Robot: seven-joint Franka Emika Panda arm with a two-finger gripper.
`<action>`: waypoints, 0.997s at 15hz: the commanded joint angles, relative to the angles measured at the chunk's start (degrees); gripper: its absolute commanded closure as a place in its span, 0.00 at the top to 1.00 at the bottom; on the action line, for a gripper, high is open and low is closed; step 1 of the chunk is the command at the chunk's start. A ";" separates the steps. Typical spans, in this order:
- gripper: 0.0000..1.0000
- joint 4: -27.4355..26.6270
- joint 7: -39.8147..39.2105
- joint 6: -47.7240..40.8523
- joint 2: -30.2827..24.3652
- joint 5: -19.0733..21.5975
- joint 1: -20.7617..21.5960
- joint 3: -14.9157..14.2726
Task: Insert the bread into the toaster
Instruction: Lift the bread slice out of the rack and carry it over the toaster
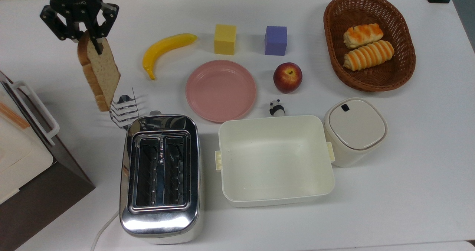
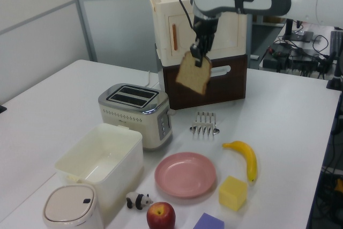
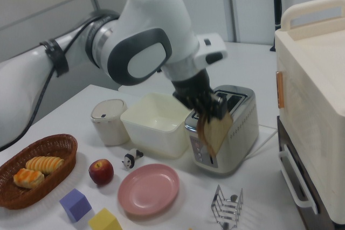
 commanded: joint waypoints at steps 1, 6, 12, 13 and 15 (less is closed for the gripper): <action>0.01 0.51 3.58 11.77 -0.47 5.12 1.99 0.72; 0.01 -0.19 5.35 24.11 0.93 5.57 6.83 0.90; 0.01 -0.28 5.35 25.97 4.36 5.57 11.05 0.90; 0.01 -0.37 5.35 27.10 4.88 5.57 11.84 0.90; 0.01 -0.80 7.27 30.53 6.11 5.05 12.29 0.81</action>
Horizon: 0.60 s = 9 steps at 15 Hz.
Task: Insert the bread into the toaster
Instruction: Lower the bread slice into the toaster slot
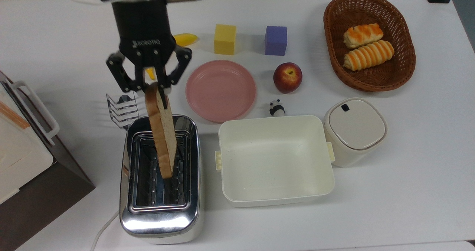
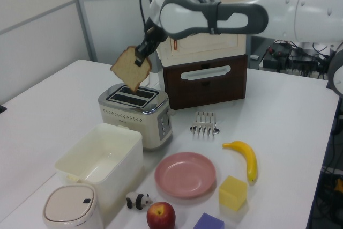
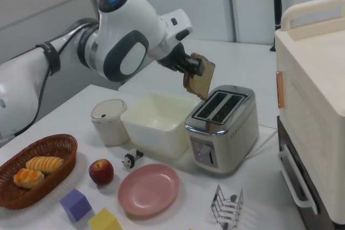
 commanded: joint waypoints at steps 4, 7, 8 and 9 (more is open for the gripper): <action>0.01 -1.70 2.71 6.48 2.84 0.15 1.56 -0.61; 0.02 -2.14 2.71 6.40 3.28 0.06 1.56 -0.61; 0.02 -2.58 2.71 6.40 3.28 -0.02 1.56 -0.69; 0.02 -2.67 2.71 6.40 3.28 -0.46 1.56 -0.69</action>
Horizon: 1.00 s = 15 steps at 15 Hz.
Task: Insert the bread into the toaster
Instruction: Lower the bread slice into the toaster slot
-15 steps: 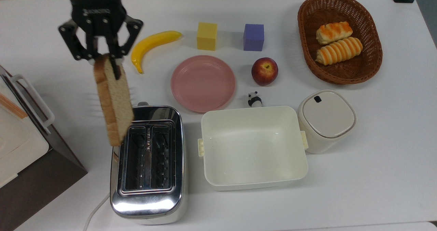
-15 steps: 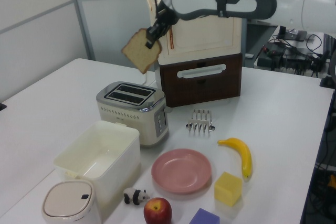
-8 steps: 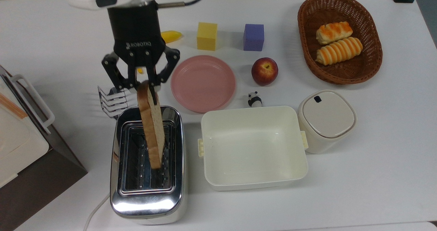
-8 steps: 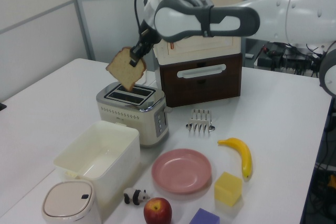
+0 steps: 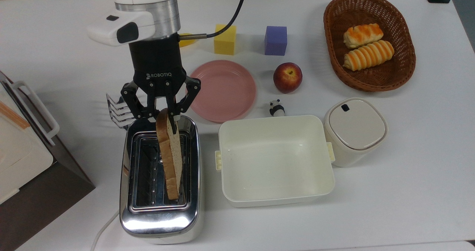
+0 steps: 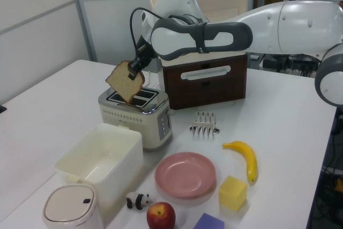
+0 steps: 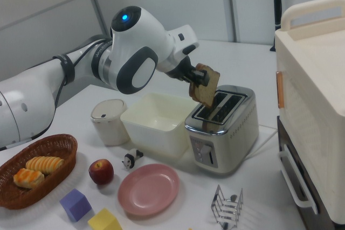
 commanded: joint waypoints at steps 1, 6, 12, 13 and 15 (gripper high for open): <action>0.02 -2.37 1.01 1.23 -1.10 -0.98 0.69 -0.59; 0.03 -2.99 1.10 0.61 -0.66 -1.69 0.69 -0.59; 0.38 -4.31 1.10 -1.24 -0.84 -1.87 0.60 -0.94; 0.53 -4.74 1.10 -1.24 -0.84 -1.87 0.51 -0.94; 0.70 -5.27 1.10 -1.24 -1.01 -1.87 0.43 -1.12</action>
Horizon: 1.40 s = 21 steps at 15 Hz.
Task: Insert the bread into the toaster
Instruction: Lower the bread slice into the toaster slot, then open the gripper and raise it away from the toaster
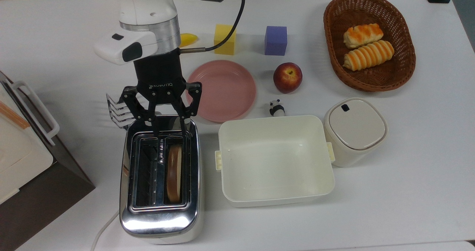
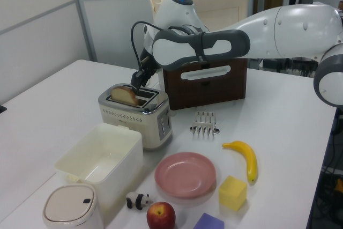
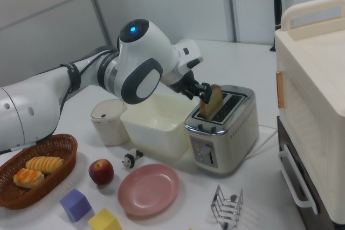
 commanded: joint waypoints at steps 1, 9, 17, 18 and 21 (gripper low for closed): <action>0.73 -1.95 1.10 -0.99 -1.43 -1.08 0.51 -0.88; 0.88 -3.18 5.23 -9.50 -6.35 -1.25 0.51 -1.05; 1.00 -3.26 8.57 -16.90 -6.79 -7.49 0.42 -1.05; 1.00 -3.27 8.74 -17.95 -6.79 -7.49 0.33 -0.97; 1.00 -3.09 8.83 -22.42 -7.05 -7.49 0.07 -1.14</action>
